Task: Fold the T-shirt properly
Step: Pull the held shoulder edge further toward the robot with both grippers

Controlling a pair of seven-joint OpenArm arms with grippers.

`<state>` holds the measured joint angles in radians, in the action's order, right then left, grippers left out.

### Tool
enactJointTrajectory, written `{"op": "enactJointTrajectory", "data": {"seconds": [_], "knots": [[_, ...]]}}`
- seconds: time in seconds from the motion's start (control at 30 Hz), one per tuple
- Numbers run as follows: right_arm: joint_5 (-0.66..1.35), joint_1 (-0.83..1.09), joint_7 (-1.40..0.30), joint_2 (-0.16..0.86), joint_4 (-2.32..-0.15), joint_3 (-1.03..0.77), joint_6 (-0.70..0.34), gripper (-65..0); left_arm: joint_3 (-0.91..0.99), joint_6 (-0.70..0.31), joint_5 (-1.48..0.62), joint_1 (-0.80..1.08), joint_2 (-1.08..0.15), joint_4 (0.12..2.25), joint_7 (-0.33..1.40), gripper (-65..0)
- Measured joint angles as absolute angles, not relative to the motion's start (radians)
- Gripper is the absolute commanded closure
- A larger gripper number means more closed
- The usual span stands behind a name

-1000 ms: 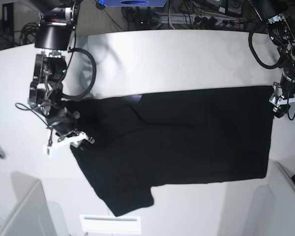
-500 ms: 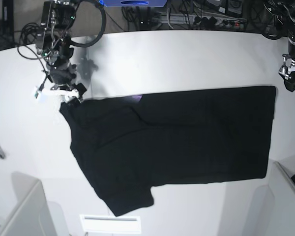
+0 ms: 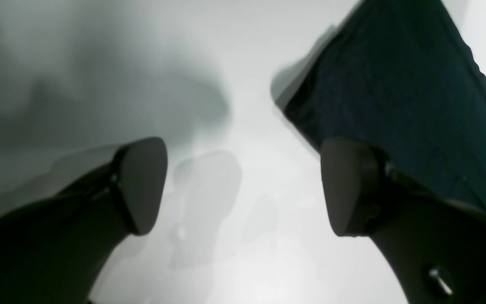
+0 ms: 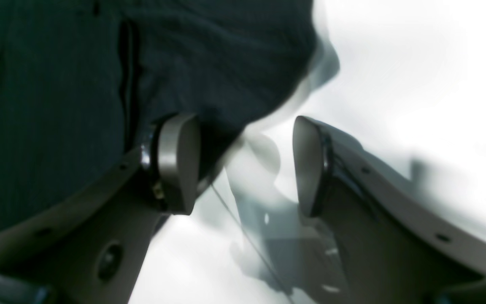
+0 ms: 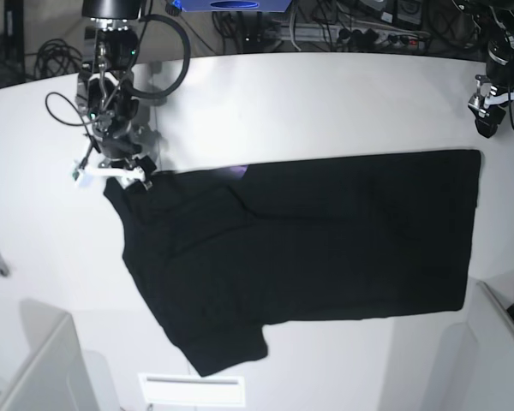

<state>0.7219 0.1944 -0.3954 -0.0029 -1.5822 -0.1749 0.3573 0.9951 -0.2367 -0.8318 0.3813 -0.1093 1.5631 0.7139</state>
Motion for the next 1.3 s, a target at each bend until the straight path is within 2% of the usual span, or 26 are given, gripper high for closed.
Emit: {"op": "enactJointTrajectory", "data": {"seconds": [0.3,0.4,0.57,0.8,0.87,0.9,0.97,1.17,1.23,1.3], "knots": [[0.725,0.131,-0.382,-0.003,-1.504,-0.23,0.332,-32.9,0.994,-0.237,-0.826,0.326,-0.109,1.533,0.708,-54.8],[0.725,0.133,-0.379,-0.003,-1.504,-0.229,0.332,-32.7,0.975,-0.234,-0.727,0.284,-0.11,1.531,0.708,-54.8],[0.725,0.134,-0.377,-0.003,-1.504,-0.224,0.332,-32.7,0.955,-0.241,-0.678,0.2,-0.104,1.527,0.707,-54.8],[0.725,0.136,-0.374,-0.003,-1.504,-0.224,0.332,-32.6,0.943,-0.236,-0.669,0.113,-0.112,1.394,0.703,-54.6],[0.724,0.136,-0.373,-0.003,-1.504,-0.224,0.332,-30.6,0.931,-0.251,-0.682,0.101,-0.117,1.362,0.688,-53.8],[0.719,0.136,-0.373,-0.003,-1.504,-0.224,0.332,-28.4,0.932,-0.252,-0.683,0.094,-0.12,1.35,0.685,-51.5],[0.718,0.138,-0.374,-0.002,-1.504,-0.224,0.332,-23.0,0.93,-0.252,-0.684,0.082,-0.124,1.322,0.67,-41.3],[0.715,0.143,-0.391,-0.001,-1.489,-0.228,0.263,-7.8,0.929,-0.249,-0.687,0.07,-0.123,1.27,0.669,-2.3],[0.72,0.139,-0.383,-0.001,-1.462,-0.23,0.223,0.0,0.927,-0.255,-0.675,0.066,-0.126,1.259,0.667,0.0],[0.725,0.133,-0.376,0.0,-1.441,-0.232,0.208,0.0,0.899,-0.262,-0.62,0.062,-0.145,1.258,0.669,0.0]]}}
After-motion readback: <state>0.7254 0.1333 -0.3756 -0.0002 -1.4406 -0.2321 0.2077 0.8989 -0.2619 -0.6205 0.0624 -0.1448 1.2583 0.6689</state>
